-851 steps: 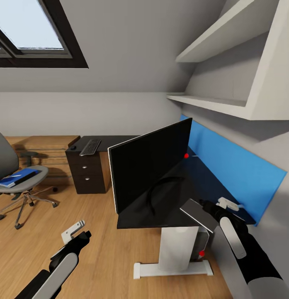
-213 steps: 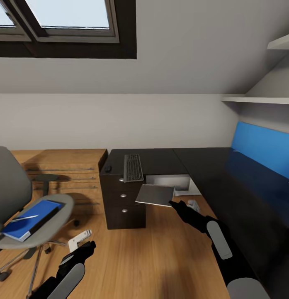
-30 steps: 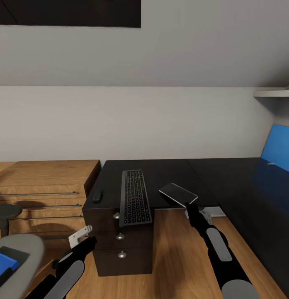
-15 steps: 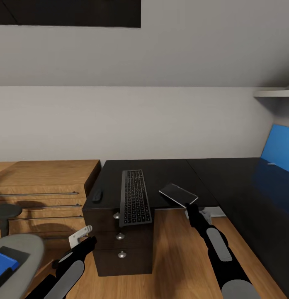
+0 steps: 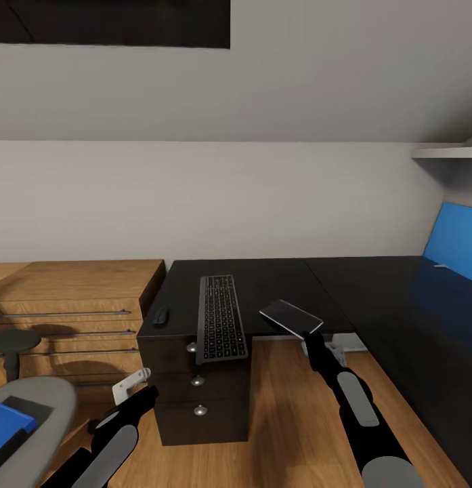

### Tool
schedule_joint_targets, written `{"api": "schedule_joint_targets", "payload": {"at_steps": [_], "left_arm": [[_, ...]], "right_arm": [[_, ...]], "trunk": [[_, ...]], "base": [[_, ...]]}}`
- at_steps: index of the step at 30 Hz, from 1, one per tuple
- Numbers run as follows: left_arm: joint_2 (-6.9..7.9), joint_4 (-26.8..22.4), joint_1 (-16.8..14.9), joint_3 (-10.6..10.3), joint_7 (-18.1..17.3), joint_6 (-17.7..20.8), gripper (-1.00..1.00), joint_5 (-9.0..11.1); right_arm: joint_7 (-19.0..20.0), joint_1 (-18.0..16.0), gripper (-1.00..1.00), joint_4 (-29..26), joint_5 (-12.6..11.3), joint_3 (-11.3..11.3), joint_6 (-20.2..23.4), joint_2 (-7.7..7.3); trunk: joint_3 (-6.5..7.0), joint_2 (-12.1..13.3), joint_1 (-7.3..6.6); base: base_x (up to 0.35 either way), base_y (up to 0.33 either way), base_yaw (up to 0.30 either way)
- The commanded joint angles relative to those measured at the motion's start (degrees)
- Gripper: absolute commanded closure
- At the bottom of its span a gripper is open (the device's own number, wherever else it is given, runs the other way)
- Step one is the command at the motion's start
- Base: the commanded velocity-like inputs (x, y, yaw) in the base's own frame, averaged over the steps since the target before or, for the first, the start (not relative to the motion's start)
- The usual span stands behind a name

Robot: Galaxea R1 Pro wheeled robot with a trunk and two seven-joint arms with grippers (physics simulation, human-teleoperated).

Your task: In the bedroom, organize the workspace by keeping the computer under the desk, ensuring the monitor is on the desk, placing the keyboard on the desk next to the monitor, placing the mouse on the desk next to the keyboard, moving the folder from the swivel chair onto the desk next to the mouse, stacking the notebook on top of the folder with the pen on top of the notebook, and positioning the swivel chair next to the desk.

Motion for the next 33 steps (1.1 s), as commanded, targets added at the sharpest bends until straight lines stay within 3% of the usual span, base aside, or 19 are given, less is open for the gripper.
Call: {"api": "schedule_joint_targets", "payload": {"at_steps": [1,33], "left_arm": [[0.06,-0.08,-0.06,-0.11,0.35,0.28,-1.0,0.11],[0.06,-0.08,-0.06,-0.2,0.35,0.28,-1.0,0.11]], "right_arm": [[-0.11,-0.03,1.0,-0.09,-0.52,-0.23,0.37,0.07],[-0.13,-0.03,1.0,-0.09,-0.48,-0.23,0.37,0.05]], "trunk": [[-0.06,-0.03,0.0],[-0.06,-0.03,0.0]], "base": [[-0.005,0.0,0.0],[0.008,0.025,0.0]]}}
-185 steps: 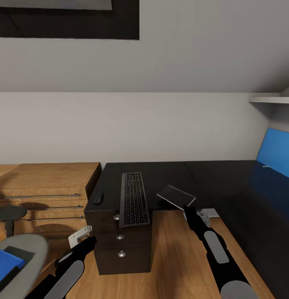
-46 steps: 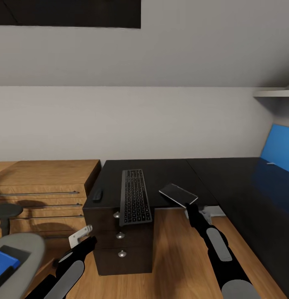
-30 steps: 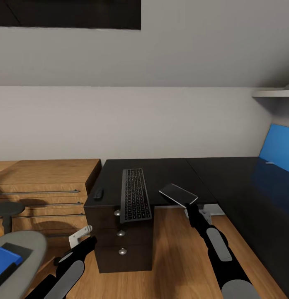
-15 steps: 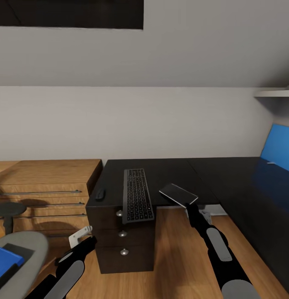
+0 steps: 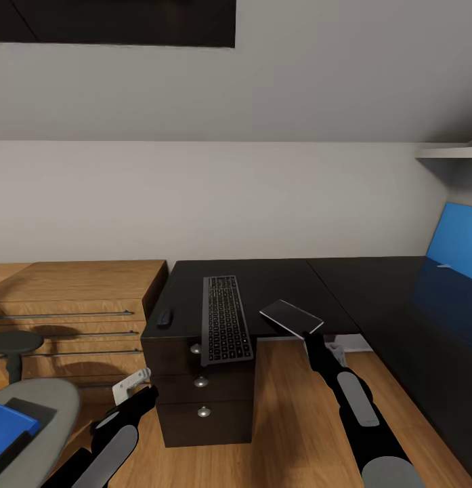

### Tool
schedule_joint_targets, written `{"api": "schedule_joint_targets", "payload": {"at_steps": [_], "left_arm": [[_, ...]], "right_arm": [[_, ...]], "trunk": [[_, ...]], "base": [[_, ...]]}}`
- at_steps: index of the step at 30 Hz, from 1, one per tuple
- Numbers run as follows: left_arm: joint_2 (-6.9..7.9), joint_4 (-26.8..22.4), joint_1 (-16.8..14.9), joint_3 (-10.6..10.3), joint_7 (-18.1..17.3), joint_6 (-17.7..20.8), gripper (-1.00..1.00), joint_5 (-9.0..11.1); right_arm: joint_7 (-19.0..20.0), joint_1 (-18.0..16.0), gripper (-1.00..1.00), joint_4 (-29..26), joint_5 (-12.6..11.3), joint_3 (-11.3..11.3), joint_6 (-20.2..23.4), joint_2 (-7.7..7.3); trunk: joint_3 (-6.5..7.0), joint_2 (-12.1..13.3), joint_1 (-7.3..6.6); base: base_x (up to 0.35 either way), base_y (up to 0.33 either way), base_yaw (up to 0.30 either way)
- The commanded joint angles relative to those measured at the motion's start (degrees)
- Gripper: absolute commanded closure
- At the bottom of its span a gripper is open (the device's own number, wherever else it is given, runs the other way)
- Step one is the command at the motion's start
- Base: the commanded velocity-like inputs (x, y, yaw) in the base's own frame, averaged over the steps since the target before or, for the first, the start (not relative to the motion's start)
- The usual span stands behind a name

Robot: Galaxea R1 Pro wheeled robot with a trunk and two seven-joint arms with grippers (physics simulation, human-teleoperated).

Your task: In the bedroom, organize the workspace by keeping the computer under the desk, ensuring the monitor is on the desk, placing the keyboard on the desk next to the monitor, placing the mouse on the desk next to the keyboard, moving the folder from the swivel chair onto the desk next to the mouse, stacking the notebook on top of the folder with the pen on top of the notebook, and positioning the swivel chair next to the desk.

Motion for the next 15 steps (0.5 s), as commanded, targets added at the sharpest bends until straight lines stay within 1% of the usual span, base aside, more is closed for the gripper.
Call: {"api": "schedule_joint_targets", "payload": {"at_steps": [1,5,6,15], "left_arm": [[0.06,-0.08,-0.06,-0.11,0.35,0.28,-1.0,0.11],[0.06,-0.08,-0.06,-0.11,0.35,0.28,-1.0,0.11],[0.06,-0.08,-0.06,-0.11,0.35,0.28,-1.0,0.1],[0.06,-0.08,-0.06,-0.11,0.35,0.28,-1.0,0.17]], "right_arm": [[-0.11,-0.03,1.0,-0.09,-0.51,-0.23,0.37,0.05],[-0.16,-0.03,1.0,-0.09,-0.49,-0.23,0.37,0.08],[-0.16,-0.03,-1.0,-0.09,-0.48,-0.23,0.37,0.08],[-0.16,-0.03,-1.0,-0.09,-0.48,-0.23,0.37,0.03]], "trunk": [[-0.06,-0.03,0.0],[-0.06,-0.03,0.0],[-0.06,-0.03,0.0],[-0.06,-0.03,0.0]], "base": [[0.0,0.0,0.0],[0.0,0.0,0.0],[0.0,0.0,0.0],[0.0,0.0,0.0]]}}
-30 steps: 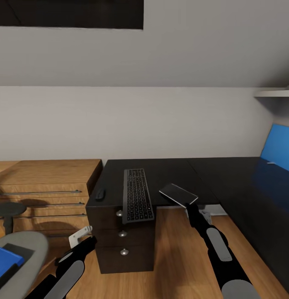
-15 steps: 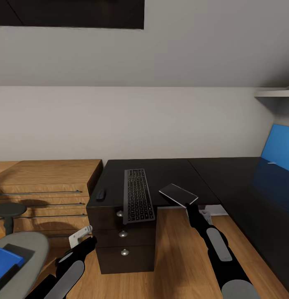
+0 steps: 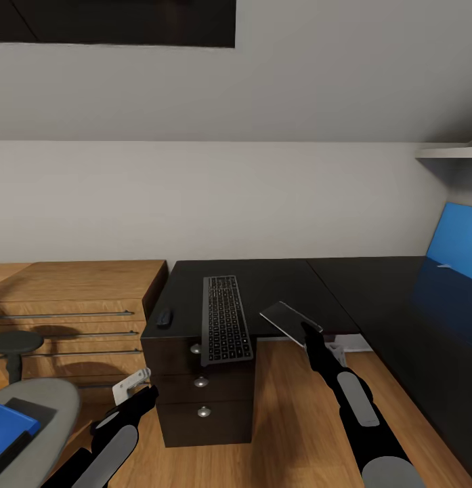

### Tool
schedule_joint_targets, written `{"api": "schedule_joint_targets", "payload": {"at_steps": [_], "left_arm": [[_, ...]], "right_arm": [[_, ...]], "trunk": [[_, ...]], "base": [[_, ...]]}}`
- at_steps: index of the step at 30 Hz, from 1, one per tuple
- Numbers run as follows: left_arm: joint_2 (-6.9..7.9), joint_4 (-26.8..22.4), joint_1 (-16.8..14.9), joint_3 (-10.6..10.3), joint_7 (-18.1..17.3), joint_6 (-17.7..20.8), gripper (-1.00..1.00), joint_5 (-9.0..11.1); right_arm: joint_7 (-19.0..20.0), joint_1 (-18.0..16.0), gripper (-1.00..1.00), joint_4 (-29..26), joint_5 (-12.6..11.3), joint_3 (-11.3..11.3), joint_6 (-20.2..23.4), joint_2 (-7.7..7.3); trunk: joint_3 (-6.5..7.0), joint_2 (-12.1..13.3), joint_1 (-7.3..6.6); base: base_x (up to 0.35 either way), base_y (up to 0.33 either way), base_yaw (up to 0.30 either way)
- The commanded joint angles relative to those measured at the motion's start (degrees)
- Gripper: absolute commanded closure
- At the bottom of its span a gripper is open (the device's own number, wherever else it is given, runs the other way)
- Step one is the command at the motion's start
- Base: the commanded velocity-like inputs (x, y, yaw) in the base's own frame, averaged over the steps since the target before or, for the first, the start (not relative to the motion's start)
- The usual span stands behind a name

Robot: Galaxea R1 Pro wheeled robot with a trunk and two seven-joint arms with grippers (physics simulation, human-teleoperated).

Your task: In the bedroom, organize the workspace by keeping the computer under the desk, ensuring the monitor is on the desk, placing the keyboard on the desk next to the monitor, placing the mouse on the desk next to the keyboard, moving the folder from the swivel chair onto the desk next to the mouse, stacking the notebook on top of the folder with the pen on top of the notebook, and positioning the swivel chair next to the desk.

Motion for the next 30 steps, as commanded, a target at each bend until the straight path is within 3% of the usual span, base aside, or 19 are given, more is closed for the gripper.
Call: {"api": "schedule_joint_targets", "payload": {"at_steps": [1,16,30], "left_arm": [[0.06,-0.08,-0.06,-0.11,0.35,0.28,-1.0,0.12],[0.06,-0.08,-0.06,-0.11,0.35,0.2,-1.0,0.12],[0.04,-0.08,-0.06,-0.11,0.35,0.2,-1.0,0.17]], "right_arm": [[-0.18,-0.03,-1.0,-0.09,-0.46,-0.22,0.37,0.06],[-0.13,-0.03,-1.0,-0.09,-0.46,-0.26,0.38,-0.07],[0.03,-0.03,-1.0,-0.09,-0.46,-0.25,0.58,-0.34]], "trunk": [[-0.06,-0.03,0.0],[-0.06,-0.03,0.0],[-0.06,-0.03,0.0]], "base": [[0.0,0.0,0.0],[-0.013,0.0,0.0],[-0.296,0.0,0.0]]}}
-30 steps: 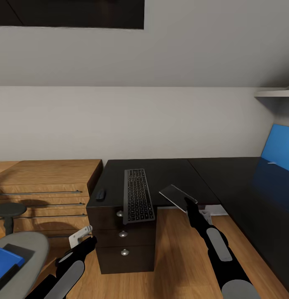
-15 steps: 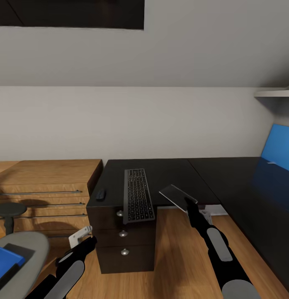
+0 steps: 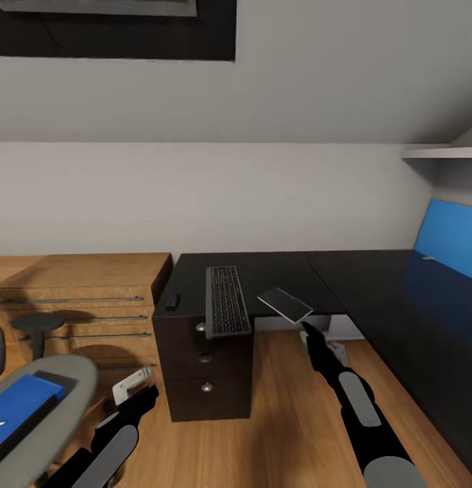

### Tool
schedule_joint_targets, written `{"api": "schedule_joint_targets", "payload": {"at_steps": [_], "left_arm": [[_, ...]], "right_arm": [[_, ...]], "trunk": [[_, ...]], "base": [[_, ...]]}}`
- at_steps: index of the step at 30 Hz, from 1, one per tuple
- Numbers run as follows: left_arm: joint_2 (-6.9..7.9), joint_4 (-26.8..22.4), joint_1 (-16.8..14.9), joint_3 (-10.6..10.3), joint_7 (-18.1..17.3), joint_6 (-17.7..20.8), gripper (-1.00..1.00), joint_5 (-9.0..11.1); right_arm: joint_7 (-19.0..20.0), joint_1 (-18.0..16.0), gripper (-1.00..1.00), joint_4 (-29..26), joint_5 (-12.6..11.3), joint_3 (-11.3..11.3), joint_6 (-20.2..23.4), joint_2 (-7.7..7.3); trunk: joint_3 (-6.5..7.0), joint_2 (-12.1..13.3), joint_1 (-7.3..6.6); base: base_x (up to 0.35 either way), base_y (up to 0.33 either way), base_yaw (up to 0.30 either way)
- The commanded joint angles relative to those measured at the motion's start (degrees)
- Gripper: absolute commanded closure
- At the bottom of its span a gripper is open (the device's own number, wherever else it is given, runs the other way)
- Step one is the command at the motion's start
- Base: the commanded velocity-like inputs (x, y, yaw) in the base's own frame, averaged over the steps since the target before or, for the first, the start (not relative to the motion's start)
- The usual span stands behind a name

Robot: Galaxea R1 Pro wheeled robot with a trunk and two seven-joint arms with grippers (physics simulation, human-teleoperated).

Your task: In the bedroom, organize the workspace by keeping the computer under the desk, ensuring the monitor is on the desk, placing the keyboard on the desk next to the monitor, placing the mouse on the desk next to the keyboard, moving the folder from the swivel chair onto the desk next to the mouse, stacking the notebook on top of the folder with the pen on top of the notebook, and positioning the swivel chair next to the desk.

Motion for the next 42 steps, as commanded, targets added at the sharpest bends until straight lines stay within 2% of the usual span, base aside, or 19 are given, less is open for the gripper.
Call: {"api": "schedule_joint_targets", "payload": {"at_steps": [1,10,17,33,42], "left_arm": [[0.06,-0.08,-0.06,-0.11,0.35,0.28,-1.0,0.13],[0.06,-0.08,-0.06,-0.11,0.35,0.3,-1.0,0.17],[-0.07,-0.17,-0.06,-0.35,0.34,0.28,-1.0,-0.04],[-0.16,-0.17,-0.06,-0.43,0.26,0.28,-1.0,-0.15],[-0.19,-0.17,-0.06,-0.46,0.26,0.28,-1.0,-0.17]], "right_arm": [[-0.16,-0.03,-1.0,-0.09,-0.45,-0.22,0.38,0.03],[-0.08,-0.03,-1.0,-0.09,-0.4,-0.18,0.5,-0.09],[-0.14,-0.03,-1.0,-0.21,0.05,0.3,0.39,-0.09],[-0.3,-0.03,-1.0,-1.22,0.34,0.48,0.58,-0.7],[-0.42,-0.03,-1.0,-1.39,0.34,0.42,0.44,-0.61]], "trunk": [[-0.06,-0.04,-0.04],[-0.06,-0.04,-0.04],[-0.06,-0.04,-0.04],[2.81,6.38,-3.55],[4.43,9.99,-5.53]], "base": [[-0.331,0.0,0.0],[-0.32,0.0,0.0],[-0.108,0.0,0.0],[-0.012,0.0,0.0],[-0.278,-0.011,0.0]]}}
